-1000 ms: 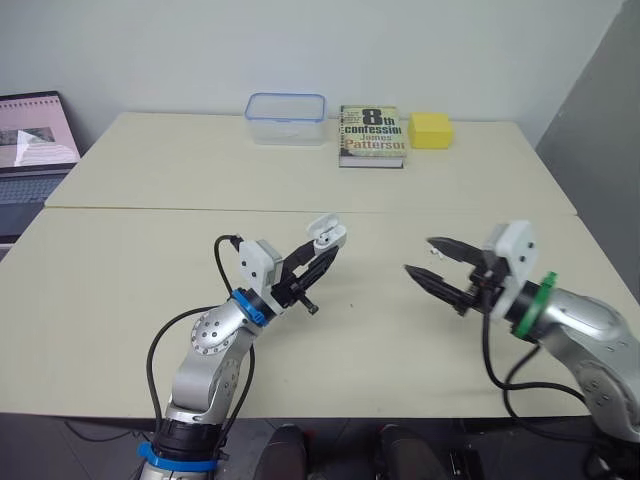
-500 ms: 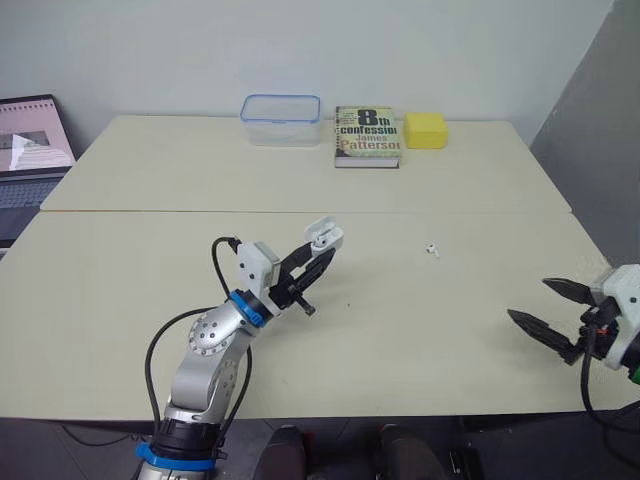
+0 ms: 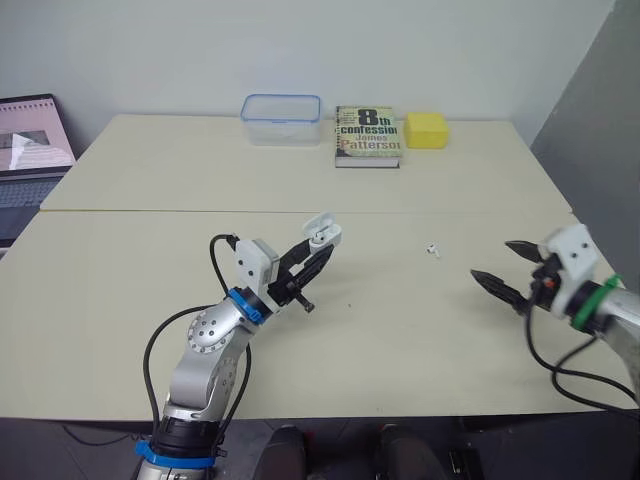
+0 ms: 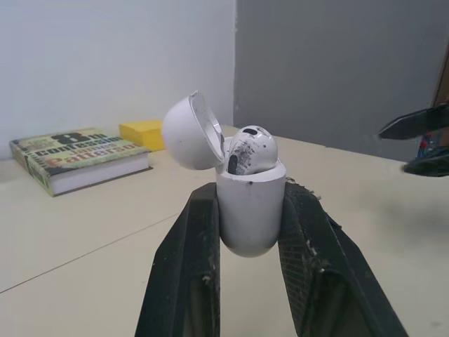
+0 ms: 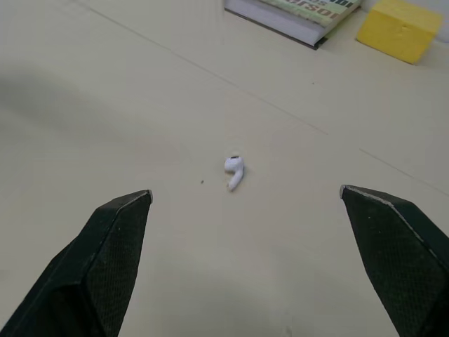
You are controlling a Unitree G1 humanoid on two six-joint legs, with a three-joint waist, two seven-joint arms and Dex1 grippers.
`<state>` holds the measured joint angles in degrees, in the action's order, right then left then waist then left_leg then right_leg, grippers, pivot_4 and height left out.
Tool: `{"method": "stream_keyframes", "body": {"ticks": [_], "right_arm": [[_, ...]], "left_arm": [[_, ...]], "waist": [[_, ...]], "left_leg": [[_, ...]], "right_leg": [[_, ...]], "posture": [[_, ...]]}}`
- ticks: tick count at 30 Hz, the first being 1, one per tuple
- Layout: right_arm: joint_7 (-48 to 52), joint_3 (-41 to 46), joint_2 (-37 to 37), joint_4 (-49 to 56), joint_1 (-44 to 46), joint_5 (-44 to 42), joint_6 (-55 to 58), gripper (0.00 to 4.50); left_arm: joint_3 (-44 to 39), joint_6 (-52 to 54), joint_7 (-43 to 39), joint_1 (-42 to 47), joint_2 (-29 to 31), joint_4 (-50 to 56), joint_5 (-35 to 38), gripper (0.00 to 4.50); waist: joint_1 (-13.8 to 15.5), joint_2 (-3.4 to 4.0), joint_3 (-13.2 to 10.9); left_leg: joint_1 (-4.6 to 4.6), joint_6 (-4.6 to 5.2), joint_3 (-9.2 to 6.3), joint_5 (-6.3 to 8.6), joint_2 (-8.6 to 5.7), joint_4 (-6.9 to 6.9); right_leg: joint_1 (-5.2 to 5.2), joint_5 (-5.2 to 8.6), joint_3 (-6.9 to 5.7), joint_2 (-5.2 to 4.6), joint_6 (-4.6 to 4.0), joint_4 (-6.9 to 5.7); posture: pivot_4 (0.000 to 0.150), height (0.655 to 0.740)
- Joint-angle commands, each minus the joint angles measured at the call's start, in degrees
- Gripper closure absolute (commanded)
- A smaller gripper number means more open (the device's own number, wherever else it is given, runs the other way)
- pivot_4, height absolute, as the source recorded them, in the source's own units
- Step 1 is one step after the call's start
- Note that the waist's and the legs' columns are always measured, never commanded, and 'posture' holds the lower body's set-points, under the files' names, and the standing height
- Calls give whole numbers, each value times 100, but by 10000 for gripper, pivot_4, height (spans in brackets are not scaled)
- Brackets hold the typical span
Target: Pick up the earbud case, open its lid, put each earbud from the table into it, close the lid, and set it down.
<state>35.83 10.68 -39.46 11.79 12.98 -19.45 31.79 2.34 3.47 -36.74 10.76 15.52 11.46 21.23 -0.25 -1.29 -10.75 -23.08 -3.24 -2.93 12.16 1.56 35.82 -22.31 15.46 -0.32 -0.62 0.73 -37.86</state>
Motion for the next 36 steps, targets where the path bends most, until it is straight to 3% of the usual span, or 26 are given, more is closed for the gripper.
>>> {"method": "stream_keyframes", "body": {"ticks": [1, 6, 14, 17, 27, 36], "right_arm": [[-637, -495, 526, -874, 838, 486, -22, 0], [-685, -1059, 1022, -2118, 1576, 976, -431, 0], [-984, -1029, 1412, -3657, 2218, 1246, -779, 0], [-856, -1002, 1396, -3663, 2177, 1162, -619, 5930], [-472, -1362, 1276, -3065, 1941, 1334, -587, 41110], [1939, -1747, -590, -98, 476, 802, -433, 41079]], "left_arm": [[43, -46, 35, 39, -15, 232, -39, 37504], [57, -71, 35, -64, 6, 284, -42, 37504], [64, -119, 59, -138, -8, 287, -76, 37504], [36, -143, 39, -178, 4, 275, -83, 37504], [63, -162, -63, -179, 19, 239, -99, 37504], [90, -66, -52, -384, 67, 447, -77, 37504]], "waist": [[-11, 1, 0], [16, 5, -2], [4, 8, -4], [4, 9, -3], [18, 10, -3], [14, 14, -5]], "left_leg": [[1, 0, 0, 0, 1, 1], [3, 0, -2, 0, 5, -5], [8, 1, 5, 0, 5, 0], [12, 1, 6, -1, 7, 0], [12, 1, 7, -1, 6, 7], [6, 7, 5, 4, 7, 1]], "right_leg": [[0, 0, 0, 0, 0, -1], [-2, 1, -1, 5, -1, -6], [0, -1, 8, 4, -3, -15], [0, -2, 10, 8, -4, -20], [2, -4, 14, 7, -1, -20], [-2, -2, 13, 7, 2, -10]], "posture": [[1500, 7400], [1500, 7400], [1500, 7400], [1500, 7400], [1500, 7400], [1500, 7400]]}}
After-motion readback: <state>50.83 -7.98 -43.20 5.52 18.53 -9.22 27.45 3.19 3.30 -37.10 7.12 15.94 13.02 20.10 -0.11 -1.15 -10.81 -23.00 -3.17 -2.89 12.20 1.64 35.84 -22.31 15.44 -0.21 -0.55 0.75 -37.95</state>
